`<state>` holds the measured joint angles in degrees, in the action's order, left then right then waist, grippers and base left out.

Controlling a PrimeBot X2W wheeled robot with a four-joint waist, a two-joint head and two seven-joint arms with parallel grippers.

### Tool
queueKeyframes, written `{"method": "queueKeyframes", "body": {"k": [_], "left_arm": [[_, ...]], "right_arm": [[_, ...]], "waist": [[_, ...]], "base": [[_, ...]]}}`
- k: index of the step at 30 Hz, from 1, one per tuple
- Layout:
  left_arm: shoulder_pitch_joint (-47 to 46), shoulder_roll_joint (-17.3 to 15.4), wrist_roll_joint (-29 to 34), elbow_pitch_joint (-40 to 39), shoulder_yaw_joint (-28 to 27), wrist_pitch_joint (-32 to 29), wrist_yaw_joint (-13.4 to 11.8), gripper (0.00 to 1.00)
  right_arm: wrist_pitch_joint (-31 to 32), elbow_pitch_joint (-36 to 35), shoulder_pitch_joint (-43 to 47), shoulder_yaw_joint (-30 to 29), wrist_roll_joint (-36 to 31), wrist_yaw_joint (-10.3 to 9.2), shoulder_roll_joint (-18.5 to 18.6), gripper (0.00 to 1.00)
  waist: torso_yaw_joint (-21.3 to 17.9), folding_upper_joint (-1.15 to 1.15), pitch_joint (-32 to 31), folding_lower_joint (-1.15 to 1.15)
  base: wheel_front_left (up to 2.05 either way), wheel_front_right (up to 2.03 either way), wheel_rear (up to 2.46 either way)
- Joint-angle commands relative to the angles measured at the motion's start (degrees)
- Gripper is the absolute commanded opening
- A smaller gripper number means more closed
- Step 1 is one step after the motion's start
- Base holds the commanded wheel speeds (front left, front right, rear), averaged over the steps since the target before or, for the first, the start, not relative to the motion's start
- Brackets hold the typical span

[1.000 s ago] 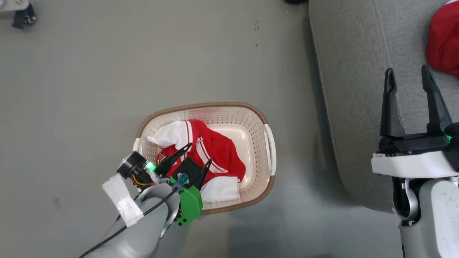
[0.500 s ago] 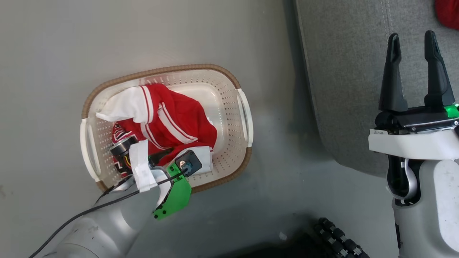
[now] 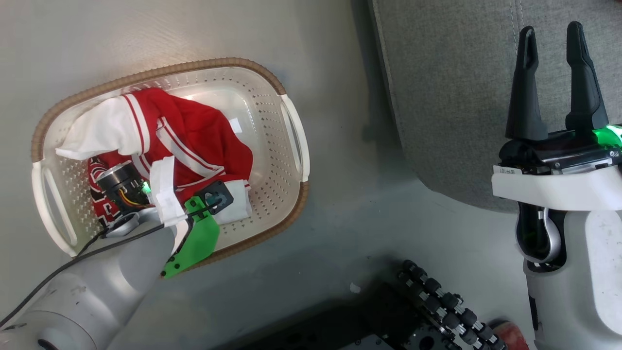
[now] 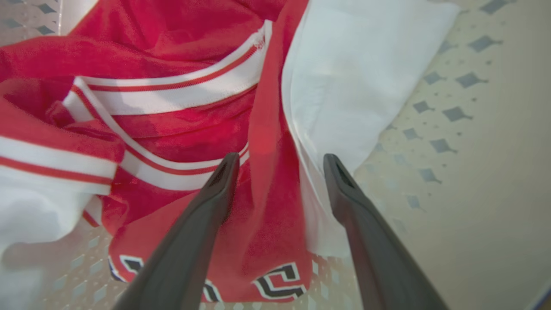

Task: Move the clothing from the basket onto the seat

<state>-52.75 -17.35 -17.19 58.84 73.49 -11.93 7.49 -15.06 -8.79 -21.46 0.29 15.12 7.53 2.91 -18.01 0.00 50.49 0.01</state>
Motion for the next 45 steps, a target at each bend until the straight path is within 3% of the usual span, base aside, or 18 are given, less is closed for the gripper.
{"method": "queueKeyframes", "body": {"k": [1, 10, 11, 12, 13, 27, 38, 45], "left_arm": [[-1.64, -1.2, 0.96, -0.44, -0.11, -0.99, -0.05, 1.0], [-2.86, -3.12, 1.74, -0.63, -0.08, -6.08, -0.05, 1.0], [-2.97, -3.22, 1.3, -0.79, -0.08, -6.04, -0.04, 0.48], [-3.35, -3.29, 1.17, -1.02, -0.07, -5.46, -0.04, 0.12], [-3.55, -3.3, 1.05, -1.11, -0.09, -5.06, -0.05, 0.0], [-0.11, 1.23, -10.35, 0.3, -0.09, 3.55, -0.04, 0.0], [6.65, 7.28, -19.87, 3.72, -7.8, 21.36, -1.41, 0.0], [11.23, 9.84, -22.82, 3.56, -11.27, 26.75, -2.12, 0.0]], "right_arm": [[-0.17, -0.4, -1.08, 0.13, 0.61, -0.08, -0.03, 1.0], [-0.17, -0.34, -1.53, 0.9, 1.01, -0.08, -0.03, 1.0], [-0.17, -0.25, -1.65, 0.9, 1.09, -0.08, -0.02, 1.0], [-0.17, -0.18, -1.74, 0.83, 1.22, -0.08, -0.02, 1.0], [-0.17, -0.11, -1.77, 0.67, 1.48, -0.08, -0.02, 1.0], [-0.17, 1.15, -0.13, -0.84, -0.26, -0.08, 0.01, 1.0], [-0.17, 2.68, 4.36, -1.49, -3.04, -0.08, 0.05, 1.0], [-0.17, 4.66, 9.25, -0.95, -4.8, -0.08, 0.06, 1.0]], "waist": [[-1.83, 0.0, 2.05, -0.01], [-2.73, 0.0, 3.69, -0.01], [-2.77, 0.0, 3.7, -0.01], [-2.75, 0.0, 3.66, -0.01], [-2.69, 0.0, 3.61, -0.01], [0.8, 0.0, -3.77, -0.01], [5.17, 0.0, -16.88, -0.01], [7.45, 0.0, -26.85, -0.01]], "base": [[0.0, 0.0, 0.0], [0.0, 0.0, 0.0], [0.0, 0.0, 0.0], [0.0, 0.0, 0.0], [0.0, 0.0, 0.0], [0.0, 0.0, 0.0], [0.0, 0.0, 0.0], [0.0, 0.0, 0.0]]}}
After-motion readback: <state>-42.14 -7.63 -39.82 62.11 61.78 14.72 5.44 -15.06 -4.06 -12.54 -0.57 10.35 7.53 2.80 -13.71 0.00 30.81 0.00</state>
